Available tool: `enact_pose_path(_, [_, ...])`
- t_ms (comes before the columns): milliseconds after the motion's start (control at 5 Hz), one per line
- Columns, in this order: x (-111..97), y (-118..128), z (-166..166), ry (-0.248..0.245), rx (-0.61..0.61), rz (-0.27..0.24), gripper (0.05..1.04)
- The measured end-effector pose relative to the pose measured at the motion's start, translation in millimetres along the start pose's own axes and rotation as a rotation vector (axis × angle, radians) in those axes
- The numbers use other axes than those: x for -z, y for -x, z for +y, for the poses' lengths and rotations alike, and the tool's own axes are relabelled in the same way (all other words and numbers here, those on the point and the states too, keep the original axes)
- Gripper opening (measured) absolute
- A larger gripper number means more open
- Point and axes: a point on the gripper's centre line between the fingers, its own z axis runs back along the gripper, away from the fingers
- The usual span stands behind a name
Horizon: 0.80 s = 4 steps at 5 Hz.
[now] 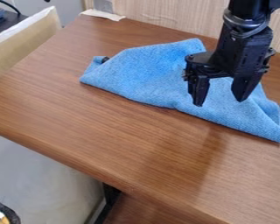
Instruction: Fold the cloth from right to left
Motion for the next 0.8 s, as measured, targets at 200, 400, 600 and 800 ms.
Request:
enact_pose_path(200, [11.8, -0.6, -0.3, 0.031, 0.001, -0.017, 1.001])
enact_pose_path(400, [14.8, -11.9, 24.3, 0.037, 0.088, -0.015, 1.000])
enact_pose_path(600, [12.8, -21.2, 43.3, 0.000, 0.133, -0.002, 1.000])
enact_pose_path(800, [16.1, -34.5, 59.9, 0.008, 0.204, 0.000, 1.000])
